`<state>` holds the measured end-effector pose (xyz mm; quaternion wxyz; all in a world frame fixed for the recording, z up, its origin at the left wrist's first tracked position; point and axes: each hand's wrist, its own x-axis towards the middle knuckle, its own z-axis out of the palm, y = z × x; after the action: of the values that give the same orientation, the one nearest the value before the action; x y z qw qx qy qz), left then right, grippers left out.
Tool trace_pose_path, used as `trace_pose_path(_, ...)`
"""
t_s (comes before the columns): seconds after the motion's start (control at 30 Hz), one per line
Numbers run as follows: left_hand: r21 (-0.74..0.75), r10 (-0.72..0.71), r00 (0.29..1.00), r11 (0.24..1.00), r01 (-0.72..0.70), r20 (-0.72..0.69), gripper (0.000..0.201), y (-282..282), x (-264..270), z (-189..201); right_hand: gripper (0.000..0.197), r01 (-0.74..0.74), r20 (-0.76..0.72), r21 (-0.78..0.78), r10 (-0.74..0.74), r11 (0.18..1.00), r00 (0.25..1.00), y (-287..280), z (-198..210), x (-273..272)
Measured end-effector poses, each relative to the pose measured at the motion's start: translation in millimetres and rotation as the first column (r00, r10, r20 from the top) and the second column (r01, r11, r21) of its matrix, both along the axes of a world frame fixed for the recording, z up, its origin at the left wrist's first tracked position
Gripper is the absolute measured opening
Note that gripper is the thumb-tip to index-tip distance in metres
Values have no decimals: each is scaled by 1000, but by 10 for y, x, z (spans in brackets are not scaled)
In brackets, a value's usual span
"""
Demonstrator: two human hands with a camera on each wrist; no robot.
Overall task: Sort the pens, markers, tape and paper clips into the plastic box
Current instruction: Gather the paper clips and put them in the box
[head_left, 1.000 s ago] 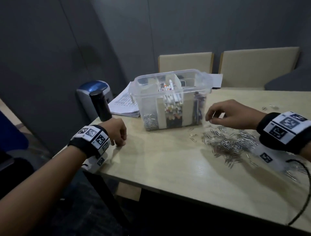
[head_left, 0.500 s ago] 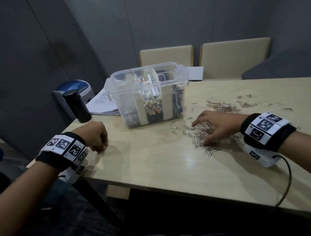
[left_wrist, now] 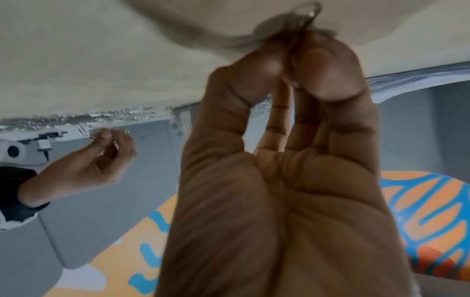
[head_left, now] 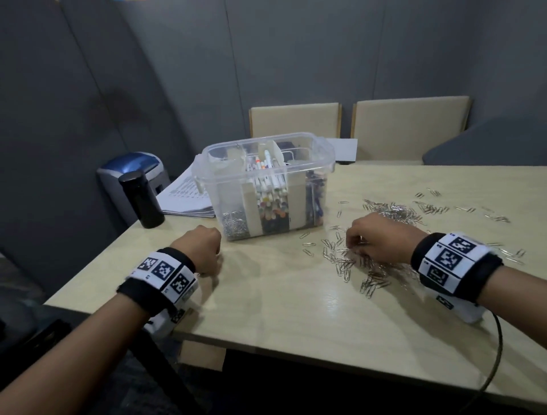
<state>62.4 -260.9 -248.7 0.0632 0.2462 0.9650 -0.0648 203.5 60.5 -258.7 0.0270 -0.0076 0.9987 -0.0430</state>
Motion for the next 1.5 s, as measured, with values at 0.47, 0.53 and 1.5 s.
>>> trace_pose_path(0.47,411,-111,977,911,26,184,32,24,15,689,13,-229,-546,-373,-12,899,838,-1073,1569,-1036)
trace_pose_path(0.53,593,-154,974,805,26,167,26,-9,28,1043,14,-248,-535,-439,-29,864,844,-1299,1563,-1299)
trace_pose_path(1.5,42,-752,623,645,763,214,111,2041,574,-178,145,602,472,52,-551,797,688,1608,-134,2004)
